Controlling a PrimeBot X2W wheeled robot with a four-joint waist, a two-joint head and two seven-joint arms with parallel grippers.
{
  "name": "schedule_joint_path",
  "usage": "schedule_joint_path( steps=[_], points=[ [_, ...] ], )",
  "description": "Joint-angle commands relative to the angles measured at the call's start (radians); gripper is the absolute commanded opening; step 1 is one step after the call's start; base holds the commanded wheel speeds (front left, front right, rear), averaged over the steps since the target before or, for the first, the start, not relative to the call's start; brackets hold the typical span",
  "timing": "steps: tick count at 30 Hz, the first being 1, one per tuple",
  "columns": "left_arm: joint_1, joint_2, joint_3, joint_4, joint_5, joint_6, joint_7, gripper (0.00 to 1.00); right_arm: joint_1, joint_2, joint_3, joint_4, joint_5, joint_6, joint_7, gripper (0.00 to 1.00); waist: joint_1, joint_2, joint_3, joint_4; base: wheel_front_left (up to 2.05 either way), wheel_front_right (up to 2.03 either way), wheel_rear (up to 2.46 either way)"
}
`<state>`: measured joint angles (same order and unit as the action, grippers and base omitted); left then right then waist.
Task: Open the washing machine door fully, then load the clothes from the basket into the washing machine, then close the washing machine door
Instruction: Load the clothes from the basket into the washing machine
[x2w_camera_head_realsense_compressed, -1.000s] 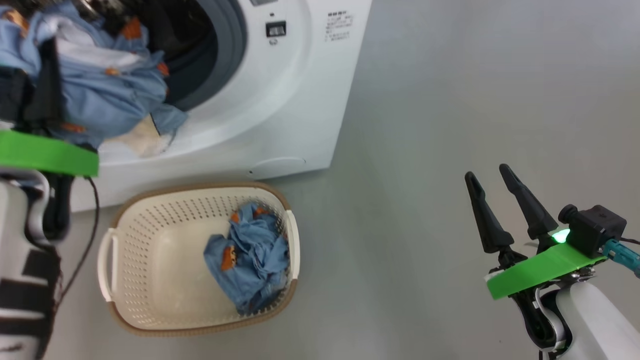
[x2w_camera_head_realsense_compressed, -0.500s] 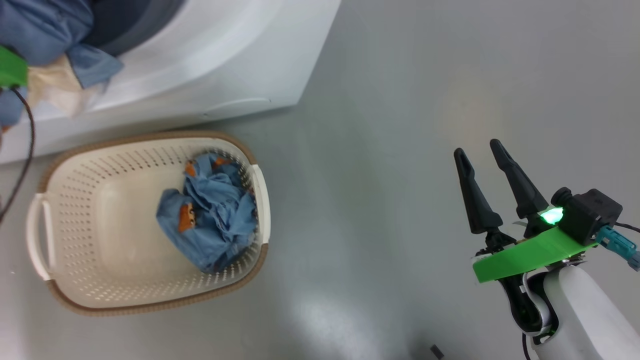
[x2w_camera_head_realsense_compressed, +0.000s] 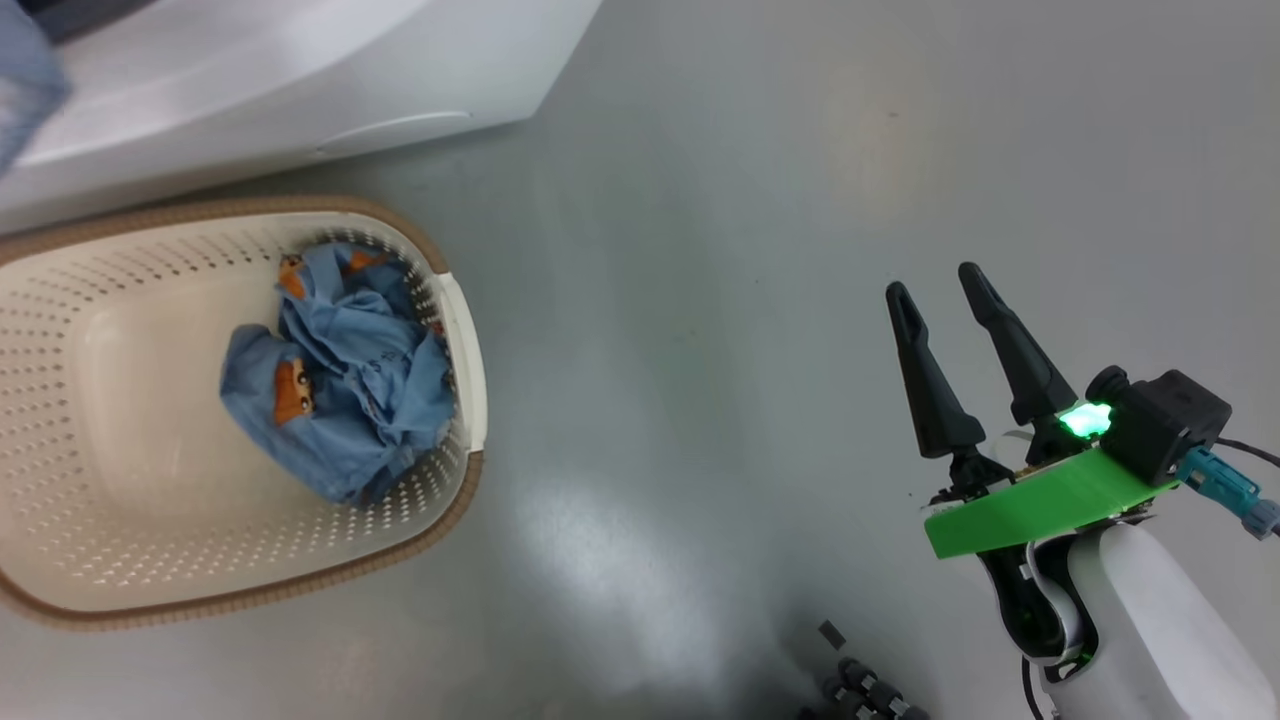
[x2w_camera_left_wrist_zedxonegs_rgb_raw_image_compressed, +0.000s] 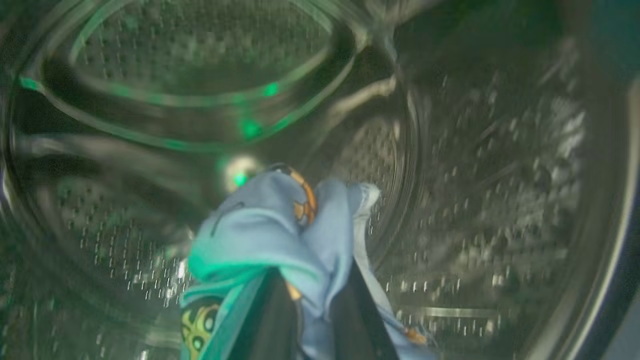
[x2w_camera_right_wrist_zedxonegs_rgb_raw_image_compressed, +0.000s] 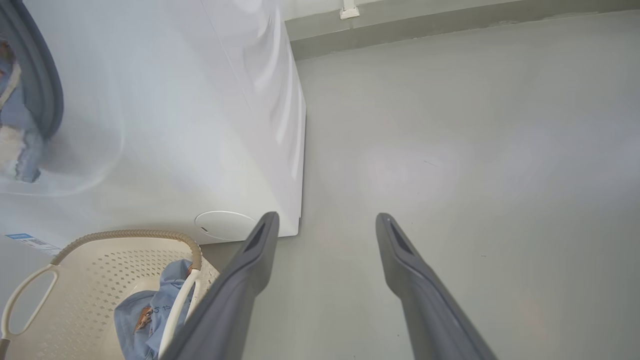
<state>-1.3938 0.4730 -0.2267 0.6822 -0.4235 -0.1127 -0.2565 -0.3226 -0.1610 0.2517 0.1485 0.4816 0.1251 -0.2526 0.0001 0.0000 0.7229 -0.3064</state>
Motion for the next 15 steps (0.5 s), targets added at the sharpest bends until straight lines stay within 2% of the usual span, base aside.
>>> schedule_joint_path(
  steps=[1,4,6,7,8,9,12,15],
  points=[
    [-0.016,0.033,0.049,-0.068,0.021,0.006,-0.005,0.0,0.002,-0.006,0.012,-0.025,-0.014,0.006,-0.009,1.0,-0.0001,0.0,0.022,-0.014,0.0,0.0,0.0],
    [0.027,0.008,0.138,-0.168,0.075,0.002,-0.005,0.0,-0.002,-0.001,0.013,-0.025,-0.018,0.006,-0.009,1.0,-0.0001,0.0,0.029,-0.017,0.0,0.0,0.0],
    [0.062,-0.006,0.165,-0.156,0.098,-0.004,-0.005,0.0,-0.002,0.001,0.013,-0.021,-0.019,0.006,-0.009,1.0,-0.0001,0.0,0.025,-0.017,0.0,0.0,0.0],
    [0.076,-0.011,0.171,-0.135,0.107,-0.006,-0.005,0.19,-0.002,0.003,0.014,-0.018,-0.02,0.006,-0.009,1.0,-0.0001,0.0,0.023,-0.017,0.0,0.0,0.0],
    [0.091,-0.017,0.173,-0.087,0.109,-0.008,-0.005,0.82,-0.001,0.004,0.016,-0.015,-0.02,0.006,-0.009,1.0,-0.0001,0.0,0.018,-0.016,0.0,0.0,0.0],
    [0.098,-0.022,0.169,-0.028,0.107,-0.009,-0.005,1.0,0.0,0.005,0.017,-0.011,-0.02,0.006,-0.009,1.0,-0.0001,0.0,0.012,-0.015,0.0,0.0,0.0],
    [0.077,-0.03,0.135,0.143,0.11,-0.013,0.022,1.0,0.002,0.003,0.023,-0.005,-0.017,0.006,-0.009,1.0,-0.0001,0.0,0.0,-0.011,0.0,0.0,0.0],
    [0.036,-0.038,0.101,0.255,0.119,-0.014,0.061,1.0,-0.001,0.001,0.025,-0.001,-0.016,0.006,-0.009,1.0,-0.0001,0.0,-0.009,-0.006,0.0,0.0,0.0]
  ],
)
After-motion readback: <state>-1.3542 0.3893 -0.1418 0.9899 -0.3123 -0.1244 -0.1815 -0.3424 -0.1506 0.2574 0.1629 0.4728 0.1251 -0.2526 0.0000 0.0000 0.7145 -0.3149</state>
